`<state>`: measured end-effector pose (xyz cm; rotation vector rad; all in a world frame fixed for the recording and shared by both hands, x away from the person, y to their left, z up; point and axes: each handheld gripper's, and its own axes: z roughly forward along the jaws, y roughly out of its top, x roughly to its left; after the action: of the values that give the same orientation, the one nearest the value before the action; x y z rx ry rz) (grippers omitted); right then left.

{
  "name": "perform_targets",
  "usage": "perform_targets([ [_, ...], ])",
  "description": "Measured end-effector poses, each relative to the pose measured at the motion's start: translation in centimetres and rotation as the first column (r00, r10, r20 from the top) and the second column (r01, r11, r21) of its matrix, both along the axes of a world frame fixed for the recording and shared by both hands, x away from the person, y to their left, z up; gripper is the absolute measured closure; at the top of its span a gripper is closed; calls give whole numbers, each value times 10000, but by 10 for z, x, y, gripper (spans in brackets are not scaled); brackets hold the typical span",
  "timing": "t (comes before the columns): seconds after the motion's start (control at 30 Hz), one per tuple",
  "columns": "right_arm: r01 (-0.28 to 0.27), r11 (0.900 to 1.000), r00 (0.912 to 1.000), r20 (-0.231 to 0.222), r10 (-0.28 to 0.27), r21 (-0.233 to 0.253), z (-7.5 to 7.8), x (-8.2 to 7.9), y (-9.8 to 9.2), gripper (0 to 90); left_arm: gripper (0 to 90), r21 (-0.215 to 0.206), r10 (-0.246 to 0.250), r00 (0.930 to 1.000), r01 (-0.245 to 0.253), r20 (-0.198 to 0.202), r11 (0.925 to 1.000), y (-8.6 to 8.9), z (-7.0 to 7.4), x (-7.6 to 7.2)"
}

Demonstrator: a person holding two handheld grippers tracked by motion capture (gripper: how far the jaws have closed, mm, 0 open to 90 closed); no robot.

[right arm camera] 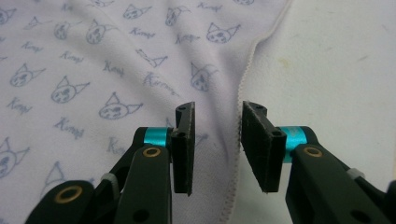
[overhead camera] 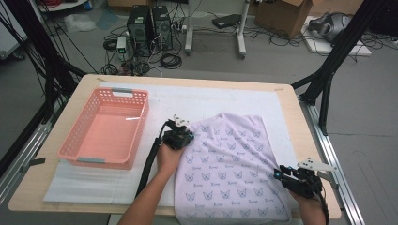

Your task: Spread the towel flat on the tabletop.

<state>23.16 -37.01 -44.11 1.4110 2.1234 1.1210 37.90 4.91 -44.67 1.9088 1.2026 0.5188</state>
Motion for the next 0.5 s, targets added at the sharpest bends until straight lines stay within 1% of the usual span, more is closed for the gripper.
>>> perform_targets([
  [0.07,-35,10000,10000,-7,35,-41,-1,0,0,647,830,-165,746,9971,-743,137,9971,17,1,7],
  [0.1,-39,10000,10000,2,39,-34,-1,1,0,648,832,-234,946,9954,-942,146,9953,24,1,9],
  [0.13,-45,10000,10000,-14,45,-39,-2,1,-1,647,830,-409,983,9951,-980,60,9943,29,0,10],
  [0.17,-37,10000,10000,-56,37,-23,-3,2,-1,647,814,-501,805,9968,-802,31,9955,31,-1,10],
  [0.2,-42,10000,10000,-36,42,-19,-3,3,-1,647,773,-454,592,9982,-589,39,9972,30,-1,9],
  [0.23,-39,10000,10000,-44,39,-26,-4,3,-1,644,695,-479,325,9995,-325,-17,9983,29,-2,8],
  [0.27,-33,10000,10000,-75,33,-14,-4,4,-1,639,606,-612,109,9998,-120,-189,9981,27,-1,7],
  [0.3,-1,10000,10000,-90,1,5,-4,4,0,632,547,-766,28,9994,-54,-343,9970,25,0,4],
  [0.33,-15,10000,10000,-49,14,-10,-4,5,0,628,509,-984,-48,9994,13,-351,9951,24,3,-1],
  [0.37,8,10000,10000,-92,-8,2,-4,5,1,626,491,-1305,-181,9996,152,-212,9913,22,5,-7],
  [0.43,-25,10000,10000,-90,24,-93,-6,7,3,622,489,-1415,-348,9994,343,-8,9893,21,9,-16],
  [0.47,-65,9998,9998,-184,62,-163,-6,8,4,622,490,-1460,-488,9988,490,48,9881,22,10,-21],
  [0.5,-95,9995,9998,-176,90,-302,-8,10,6,628,490,-1525,-661,9978,645,-52,9862,24,12,-26],
])
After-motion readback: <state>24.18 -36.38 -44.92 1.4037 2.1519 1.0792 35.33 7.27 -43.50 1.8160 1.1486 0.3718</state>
